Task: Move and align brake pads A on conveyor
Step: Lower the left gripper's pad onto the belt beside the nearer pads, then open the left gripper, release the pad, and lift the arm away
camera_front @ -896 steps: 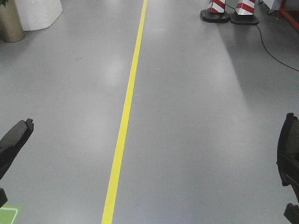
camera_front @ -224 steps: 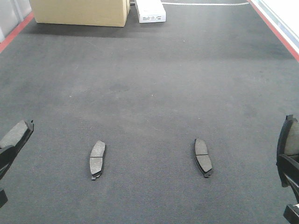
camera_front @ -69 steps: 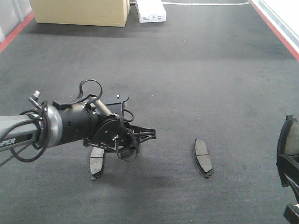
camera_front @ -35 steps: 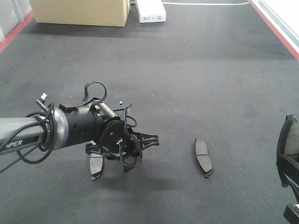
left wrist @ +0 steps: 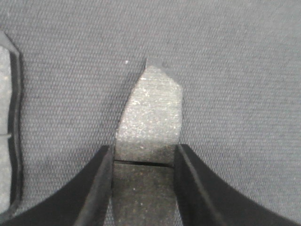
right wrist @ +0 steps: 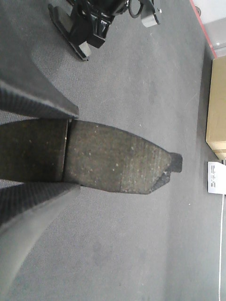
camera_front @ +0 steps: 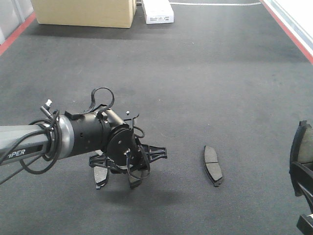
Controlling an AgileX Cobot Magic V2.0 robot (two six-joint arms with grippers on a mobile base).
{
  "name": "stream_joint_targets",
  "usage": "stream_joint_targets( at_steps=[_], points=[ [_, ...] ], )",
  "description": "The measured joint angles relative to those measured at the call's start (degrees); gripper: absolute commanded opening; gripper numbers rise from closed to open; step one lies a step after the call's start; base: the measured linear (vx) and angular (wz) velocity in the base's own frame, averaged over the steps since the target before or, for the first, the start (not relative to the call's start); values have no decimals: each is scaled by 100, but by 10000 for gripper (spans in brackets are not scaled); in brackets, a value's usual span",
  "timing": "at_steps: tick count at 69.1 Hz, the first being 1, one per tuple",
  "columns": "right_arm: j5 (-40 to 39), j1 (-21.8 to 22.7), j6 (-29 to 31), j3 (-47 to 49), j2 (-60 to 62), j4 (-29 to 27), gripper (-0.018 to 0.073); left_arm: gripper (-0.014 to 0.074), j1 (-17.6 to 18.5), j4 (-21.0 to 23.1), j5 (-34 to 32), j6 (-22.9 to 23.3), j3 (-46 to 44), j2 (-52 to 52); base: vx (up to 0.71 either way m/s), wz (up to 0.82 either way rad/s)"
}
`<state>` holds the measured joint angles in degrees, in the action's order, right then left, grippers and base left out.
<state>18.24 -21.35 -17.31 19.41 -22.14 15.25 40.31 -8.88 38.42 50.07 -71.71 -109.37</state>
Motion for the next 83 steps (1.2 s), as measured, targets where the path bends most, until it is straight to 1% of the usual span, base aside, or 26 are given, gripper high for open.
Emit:
stream_joint_targets(
  at_steps=[17, 28, 32, 37, 42, 47, 52, 58, 63, 69, 75, 78, 83],
  points=[
    [0, 0, 0, 0, 0, 0, 3, 398, 82, 14, -45, -11, 0, -7, 0, 0],
    [0, 0, 0, 0, 0, 0, 3, 404, 82, 7, -152, -11, 0, 15, 0, 0],
    [0, 0, 0, 0, 0, 0, 3, 404, 82, -84, -221, -11, 0, 81, 0, 0],
    [0, 0, 0, 0, 0, 0, 3, 402, 82, -316, -249, -5, 8, 228, 0, 0],
    [0, 0, 0, 0, 0, 0, 3, 391, 82, -642, -290, 63, 127, 491, 0, 0],
    [0, 0, 0, 0, 0, 0, 3, 365, 82, -1038, -353, 286, 381, 833, 0, 0],
    [6, 0, 0, 0, 0, 0, 3, 323, 82, -1488, -468, 602, 755, 1240, 0, 0],
    [10, 0, 0, 0, 0, 0, 3, 247, 82, -2052, -639, 946, 1250, 1798, 0, 0],
    [10, 0, 0, 0, 0, 0, 3, 179, 82, -2413, -712, 1096, 1639, 2293, 0, 0],
    [10, 0, 0, 0, 0, 0, 3, 97, 82, -2707, -749, 1184, 2083, 2926, 0, 0],
    [10, 0, 0, 0, 0, 0, 3, 14, 82, -2895, -756, 1269, 2444, 3470, 0, 0],
    [10, 0, 0, 0, 0, 0, 3, -8, 82, -2957, -756, 1298, 2615, 3726, 0, 0],
    [10, 0, 0, 0, 0, 0, 3, -8, 82, -3098, -769, 1331, 2905, 4175, 0, 0]
  ],
)
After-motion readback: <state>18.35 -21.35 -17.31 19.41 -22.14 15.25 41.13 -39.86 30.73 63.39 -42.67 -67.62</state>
